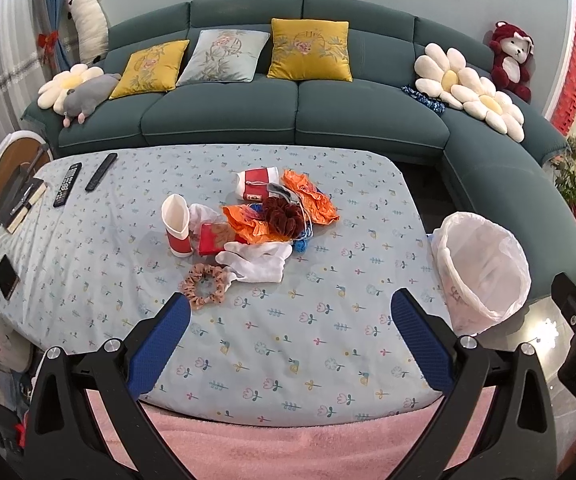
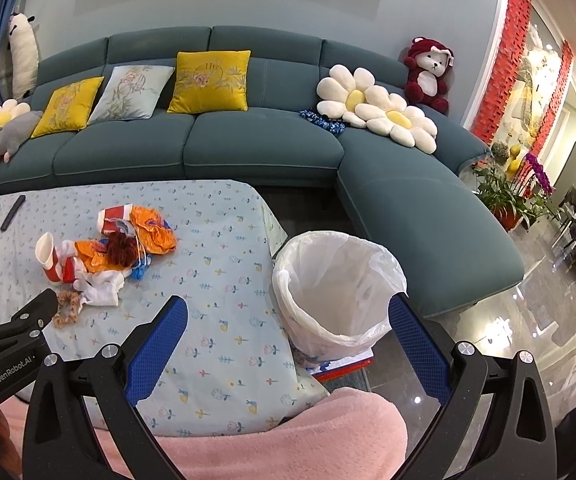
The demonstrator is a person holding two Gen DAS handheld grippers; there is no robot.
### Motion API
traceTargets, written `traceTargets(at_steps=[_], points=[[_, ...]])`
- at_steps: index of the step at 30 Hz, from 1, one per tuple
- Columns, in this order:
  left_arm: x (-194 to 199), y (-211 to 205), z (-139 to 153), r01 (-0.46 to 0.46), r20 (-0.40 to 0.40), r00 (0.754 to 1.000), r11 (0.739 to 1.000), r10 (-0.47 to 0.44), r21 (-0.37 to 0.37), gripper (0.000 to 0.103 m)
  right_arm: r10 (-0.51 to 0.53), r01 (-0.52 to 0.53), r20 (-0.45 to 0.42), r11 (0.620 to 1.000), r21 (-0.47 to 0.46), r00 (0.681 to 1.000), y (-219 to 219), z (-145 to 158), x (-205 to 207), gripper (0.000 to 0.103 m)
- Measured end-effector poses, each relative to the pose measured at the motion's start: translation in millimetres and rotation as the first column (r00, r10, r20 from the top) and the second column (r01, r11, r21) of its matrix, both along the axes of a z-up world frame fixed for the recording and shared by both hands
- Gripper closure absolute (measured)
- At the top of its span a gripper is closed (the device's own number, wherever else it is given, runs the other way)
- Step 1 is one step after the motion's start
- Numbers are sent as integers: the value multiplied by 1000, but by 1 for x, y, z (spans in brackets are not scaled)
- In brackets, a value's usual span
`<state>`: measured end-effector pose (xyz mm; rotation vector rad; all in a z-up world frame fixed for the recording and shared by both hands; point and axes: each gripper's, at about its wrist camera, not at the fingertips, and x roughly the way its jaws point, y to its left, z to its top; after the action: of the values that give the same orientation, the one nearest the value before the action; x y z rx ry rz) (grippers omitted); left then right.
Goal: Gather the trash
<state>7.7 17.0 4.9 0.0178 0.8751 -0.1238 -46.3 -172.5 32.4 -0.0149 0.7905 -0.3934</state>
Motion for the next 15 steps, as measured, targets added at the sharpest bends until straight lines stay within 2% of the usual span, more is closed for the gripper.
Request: traceTargets(at_steps=[15], points=[[5, 27, -7, -2, 3, 1000, 999, 2, -35, 7, 54, -54, 2, 998, -30, 999, 40, -4, 15, 7]])
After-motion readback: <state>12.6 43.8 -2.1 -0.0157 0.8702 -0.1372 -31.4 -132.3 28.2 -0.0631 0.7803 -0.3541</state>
